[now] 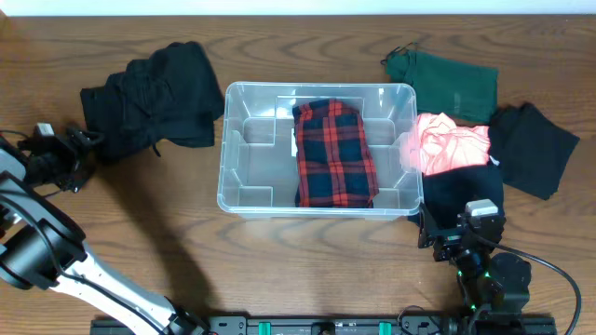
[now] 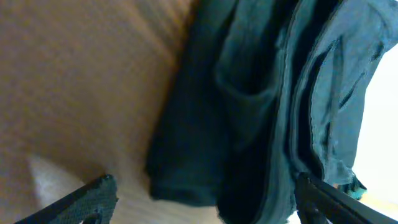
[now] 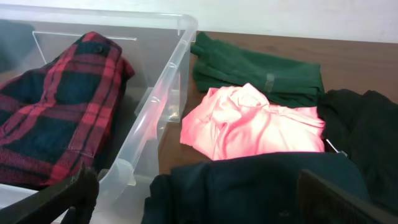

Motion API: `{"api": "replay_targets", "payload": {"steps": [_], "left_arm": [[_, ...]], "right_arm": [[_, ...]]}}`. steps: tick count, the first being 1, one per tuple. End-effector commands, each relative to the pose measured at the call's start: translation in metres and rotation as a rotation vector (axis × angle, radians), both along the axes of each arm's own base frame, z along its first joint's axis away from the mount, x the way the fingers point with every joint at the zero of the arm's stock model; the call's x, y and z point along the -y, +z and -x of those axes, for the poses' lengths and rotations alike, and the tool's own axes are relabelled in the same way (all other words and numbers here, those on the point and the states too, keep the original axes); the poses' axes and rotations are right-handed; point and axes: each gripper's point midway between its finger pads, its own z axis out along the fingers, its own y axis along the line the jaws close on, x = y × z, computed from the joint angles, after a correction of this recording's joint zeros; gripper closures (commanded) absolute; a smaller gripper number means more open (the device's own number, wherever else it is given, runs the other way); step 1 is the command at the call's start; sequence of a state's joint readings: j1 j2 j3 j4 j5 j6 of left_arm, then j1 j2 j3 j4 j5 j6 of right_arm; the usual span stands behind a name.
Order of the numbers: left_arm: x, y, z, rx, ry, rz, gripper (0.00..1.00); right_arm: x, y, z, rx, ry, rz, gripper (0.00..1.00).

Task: Pack container
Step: 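Grasp the black garment on the left with the left gripper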

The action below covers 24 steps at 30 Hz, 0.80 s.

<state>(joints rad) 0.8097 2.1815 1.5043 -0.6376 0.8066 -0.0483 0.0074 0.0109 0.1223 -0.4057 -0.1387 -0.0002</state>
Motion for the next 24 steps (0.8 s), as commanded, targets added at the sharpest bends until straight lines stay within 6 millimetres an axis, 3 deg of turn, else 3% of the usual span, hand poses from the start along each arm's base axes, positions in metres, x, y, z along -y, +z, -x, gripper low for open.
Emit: {"api": "replay_targets", "payload": {"steps": [1,11,14,17,20,24], "left_arm": [[0.004,-0.015,-0.006,0.009,-0.027,0.012,0.08],[0.032,-0.018,-0.044,0.061,-0.104,-0.044,0.09],[0.04,-0.023,-0.052,0.034,-0.114,-0.08,0.15],[0.045,-0.029,-0.054,-0.003,-0.13,-0.122,0.3],[0.051,-0.03,-0.056,-0.007,-0.143,-0.128,0.58],[0.058,-0.027,-0.054,0.007,-0.163,-0.092,0.87]], "right_arm": [[0.001,-0.001,0.0,-0.003,-0.008,-0.007,0.01],[0.001,-0.001,0.0,-0.003,-0.008,-0.007,0.01],[0.001,-0.001,0.0,-0.003,-0.008,-0.007,0.01],[0.001,-0.001,0.0,-0.003,-0.008,-0.007,0.01],[0.001,-0.001,0.0,-0.003,-0.008,-0.007,0.01],[0.001,-0.001,0.0,-0.003,-0.008,-0.007,0.01]]}}
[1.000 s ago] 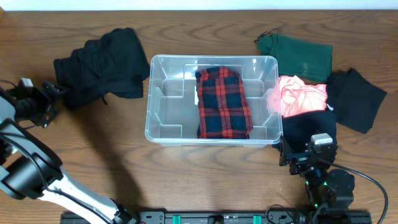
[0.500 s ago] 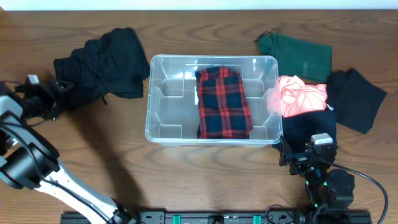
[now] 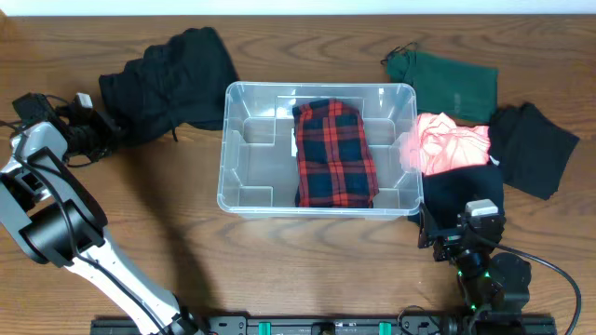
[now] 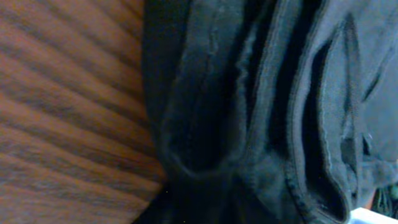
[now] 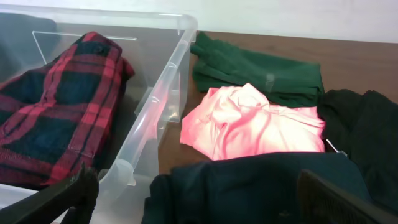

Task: Pack container
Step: 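Grasp the black garment on the left with the left gripper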

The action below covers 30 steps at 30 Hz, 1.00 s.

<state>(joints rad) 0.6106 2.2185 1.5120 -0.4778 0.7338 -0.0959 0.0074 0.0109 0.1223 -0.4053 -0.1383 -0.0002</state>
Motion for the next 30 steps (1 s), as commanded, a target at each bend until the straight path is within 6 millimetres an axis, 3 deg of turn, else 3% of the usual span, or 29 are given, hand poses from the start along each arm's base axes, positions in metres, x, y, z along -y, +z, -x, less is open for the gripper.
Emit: {"api": "replay_targets", "payload": {"steps": [1,5,9,12,15,20,25,30], "left_arm": [[0.009,-0.008,0.006,-0.004,-0.045,0.044,0.92],[0.024,0.015,0.008,0.072,-0.096,0.142,0.94],[0.038,0.06,0.01,0.176,-0.154,0.204,0.94],[0.047,0.101,0.012,0.251,-0.178,0.221,0.94],[0.058,0.158,0.014,0.384,-0.22,0.228,0.94],[0.072,0.235,0.031,0.52,-0.259,0.132,0.94],[0.084,0.281,0.047,0.586,-0.261,0.077,0.94],[0.097,0.31,0.059,0.612,-0.248,0.093,0.94]], "right_arm": [[0.001,-0.001,0.0,-0.003,-0.008,-0.007,0.01],[0.001,-0.001,0.0,-0.003,-0.008,-0.007,0.01],[0.001,-0.001,0.0,-0.003,-0.008,-0.007,0.01],[0.001,-0.001,0.0,-0.003,-0.008,-0.007,0.01],[0.001,-0.001,0.0,-0.003,-0.008,-0.007,0.01],[0.001,-0.001,0.0,-0.003,-0.008,-0.007,0.01],[0.001,-0.001,0.0,-0.003,-0.008,-0.007,0.01],[0.001,-0.001,0.0,-0.003,-0.008,-0.007,0.01]]}}
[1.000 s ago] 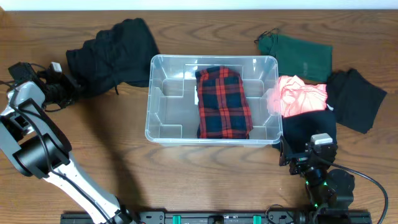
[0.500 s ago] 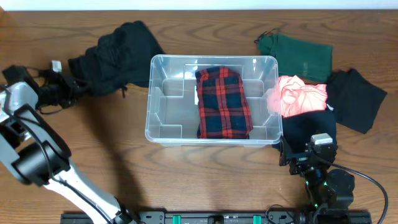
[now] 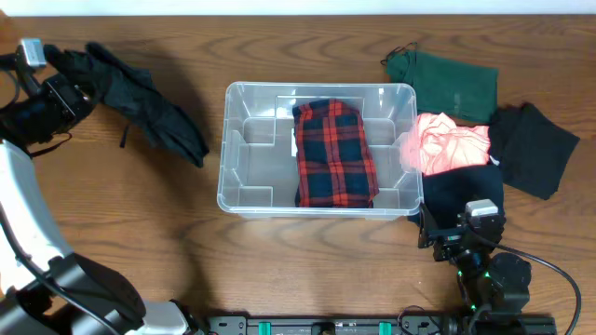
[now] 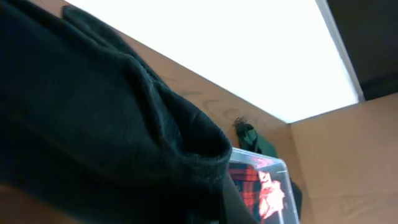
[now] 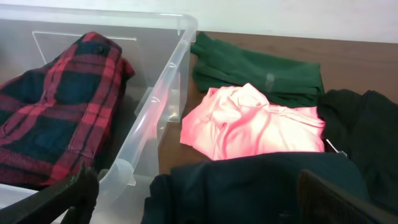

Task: Pack container
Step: 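Grasp the black garment on the left with the left gripper, then carry the black garment over the bin and drop it in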

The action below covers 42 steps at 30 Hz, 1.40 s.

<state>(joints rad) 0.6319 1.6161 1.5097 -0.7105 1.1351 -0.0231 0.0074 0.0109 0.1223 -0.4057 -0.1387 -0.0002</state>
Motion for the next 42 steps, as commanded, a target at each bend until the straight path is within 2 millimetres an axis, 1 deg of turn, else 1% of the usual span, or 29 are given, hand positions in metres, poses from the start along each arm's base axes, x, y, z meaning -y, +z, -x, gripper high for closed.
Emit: {"api": "replay_targets", "payload": {"steps": [1,4,9,11,13,15,17,18,20,23,27,30,33,36,38,42], "left_arm": [[0.024,0.04,0.012,0.088,-0.067,0.064,0.94],[0.043,0.067,0.016,0.145,-0.116,0.098,0.94],[0.088,0.126,0.022,0.287,-0.227,0.11,0.94],[0.115,0.153,0.029,0.372,-0.294,0.09,0.94],[0.144,0.175,0.036,0.45,-0.369,0.074,0.94],[0.173,0.188,0.042,0.506,-0.442,0.07,0.94],[0.203,0.191,0.046,0.531,-0.506,0.075,0.94],[0.221,0.19,0.047,0.53,-0.541,0.085,0.94],[0.25,0.184,0.049,0.542,-0.609,0.086,0.94],[0.295,0.169,0.052,0.537,-0.71,0.092,0.94],[0.349,0.138,0.054,0.502,-0.824,0.091,0.94],[0.382,0.11,0.054,0.472,-0.885,0.074,0.94],[0.4,0.082,0.049,0.438,-0.904,0.033,0.94],[0.406,0.059,0.041,0.4,-0.887,-0.023,0.94],[0.406,0.048,0.037,0.381,-0.873,-0.056,0.94],[0.404,0.036,0.034,0.341,-0.844,-0.101,0.94]], "right_arm": [[0.001,-0.001,0.0,-0.003,-0.008,-0.007,0.01],[0.001,-0.001,0.0,-0.003,-0.008,-0.007,0.01],[0.001,-0.001,0.0,-0.003,-0.008,-0.007,0.01],[0.001,-0.001,0.0,-0.003,-0.008,-0.007,0.01],[0.001,-0.001,0.0,-0.003,-0.008,-0.007,0.01],[0.001,-0.001,0.0,-0.003,-0.008,-0.007,0.01],[0.001,-0.001,0.0,-0.003,-0.008,-0.007,0.01],[0.001,-0.001,0.0,-0.003,-0.008,-0.007,0.01],[0.001,-0.001,0.0,-0.003,-0.008,-0.007,0.01],[0.001,-0.001,0.0,-0.003,-0.008,-0.007,0.01],[0.001,-0.001,0.0,-0.003,-0.008,-0.007,0.01],[0.001,-0.001,0.0,-0.003,-0.008,-0.007,0.01],[0.001,-0.001,0.0,-0.003,-0.008,-0.007,0.01],[0.001,-0.001,0.0,-0.003,-0.008,-0.007,0.01],[0.001,-0.001,0.0,-0.003,-0.008,-0.007,0.01],[0.001,-0.001,0.0,-0.003,-0.008,-0.007,0.01]]}}
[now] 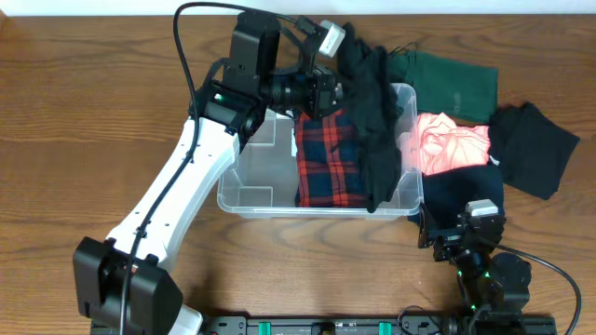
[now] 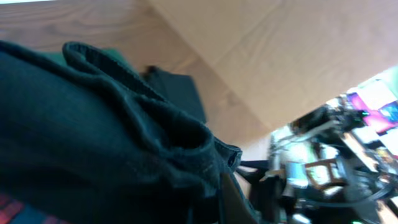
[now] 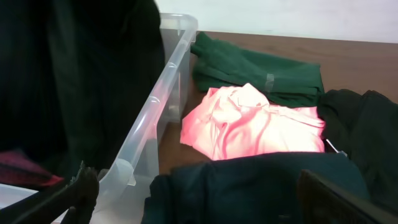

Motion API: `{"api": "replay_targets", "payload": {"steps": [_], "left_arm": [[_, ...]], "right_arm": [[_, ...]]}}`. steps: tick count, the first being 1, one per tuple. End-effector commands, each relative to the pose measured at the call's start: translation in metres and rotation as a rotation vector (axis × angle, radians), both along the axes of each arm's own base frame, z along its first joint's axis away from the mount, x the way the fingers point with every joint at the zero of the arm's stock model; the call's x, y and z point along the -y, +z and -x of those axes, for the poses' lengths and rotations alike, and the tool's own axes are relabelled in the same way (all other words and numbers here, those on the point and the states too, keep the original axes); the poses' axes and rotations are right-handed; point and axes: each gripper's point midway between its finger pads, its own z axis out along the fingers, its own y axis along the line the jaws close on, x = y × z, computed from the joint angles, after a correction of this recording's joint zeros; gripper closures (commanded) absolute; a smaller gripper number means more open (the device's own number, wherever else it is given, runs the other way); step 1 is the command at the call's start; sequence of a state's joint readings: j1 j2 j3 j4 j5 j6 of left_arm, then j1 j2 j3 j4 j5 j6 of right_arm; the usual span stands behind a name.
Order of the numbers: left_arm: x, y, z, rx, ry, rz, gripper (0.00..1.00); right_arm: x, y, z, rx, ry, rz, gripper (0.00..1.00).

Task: Pack container
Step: 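Carry the black garment over the bin and drop it in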

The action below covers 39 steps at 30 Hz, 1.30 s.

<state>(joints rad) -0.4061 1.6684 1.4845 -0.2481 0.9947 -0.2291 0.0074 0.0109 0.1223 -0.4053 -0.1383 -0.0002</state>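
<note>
A clear plastic container (image 1: 265,212) stands mid-table with a red plaid garment (image 1: 321,163) folded inside. My left gripper (image 1: 343,48) hovers over the container's back right corner, shut on a black garment (image 1: 374,130). That garment hangs down across the right part of the container. It fills the left wrist view (image 2: 93,137) and hides the fingers there. In the right wrist view it hangs at the left (image 3: 81,81), behind the container's rim (image 3: 165,87). My right gripper (image 3: 199,202) stays open, low at the front right, over a dark garment (image 3: 261,186).
Right of the container lie a green garment (image 1: 456,84), a pink garment (image 1: 453,141), a black garment (image 1: 535,149) and the dark one (image 1: 461,195) in front of my right gripper (image 1: 458,244). The left arm stretches diagonally from the front left.
My left gripper, with the black garment, was at the table's far back left. It is now over the container, and the garment hangs into its right side. The right arm is unchanged.
My left gripper stood open beside the black garment heaped left of the container. Then it was pressed against the garment's left edge. Then it held the garment stretched out at the back left corner. Now the garment dangles over the container.
</note>
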Motion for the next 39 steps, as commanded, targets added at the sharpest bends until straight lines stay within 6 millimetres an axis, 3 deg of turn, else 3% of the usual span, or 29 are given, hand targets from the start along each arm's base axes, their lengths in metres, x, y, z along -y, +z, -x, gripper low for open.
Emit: {"api": "replay_targets", "payload": {"steps": [1,6,10,14,27,28,30,32,33,35,39], "left_arm": [[-0.003,0.019,-0.001,0.133,0.011,-0.016,0.94],[-0.012,-0.011,0.009,0.004,0.028,-0.109,0.94],[-0.03,-0.049,0.022,-0.126,0.069,-0.263,0.94],[-0.054,-0.078,0.031,-0.219,0.146,-0.429,0.94],[-0.163,-0.119,0.055,-0.322,0.478,-0.974,0.94],[-0.166,-0.12,0.056,-0.323,0.49,-0.989,0.89],[-0.17,-0.12,0.056,-0.322,0.503,-1.005,0.61],[-0.176,-0.119,0.054,-0.327,0.542,-1.023,0.5],[-0.178,-0.117,0.053,-0.32,0.56,-1.03,0.28],[-0.182,-0.11,0.049,-0.295,0.586,-1.034,0.19],[-0.181,-0.082,0.041,-0.227,0.632,-0.984,0.19]], "right_arm": [[0.001,-0.001,0.0,-0.003,-0.008,-0.007,0.01],[0.001,-0.001,0.0,-0.003,-0.008,-0.007,0.01],[0.001,-0.001,0.0,-0.003,-0.008,-0.007,0.01],[0.001,-0.001,0.0,-0.003,-0.008,-0.007,0.01],[0.001,-0.001,0.0,-0.003,-0.008,-0.007,0.01],[0.001,-0.001,0.0,-0.003,-0.008,-0.007,0.01],[0.001,-0.001,0.0,-0.003,-0.008,-0.007,0.01],[0.001,-0.001,0.0,-0.003,-0.008,-0.007,0.01],[0.001,-0.001,0.0,-0.003,-0.008,-0.007,0.01],[0.001,-0.001,0.0,-0.003,-0.008,-0.007,0.01],[0.001,-0.001,0.0,-0.003,-0.008,-0.007,0.01]]}}
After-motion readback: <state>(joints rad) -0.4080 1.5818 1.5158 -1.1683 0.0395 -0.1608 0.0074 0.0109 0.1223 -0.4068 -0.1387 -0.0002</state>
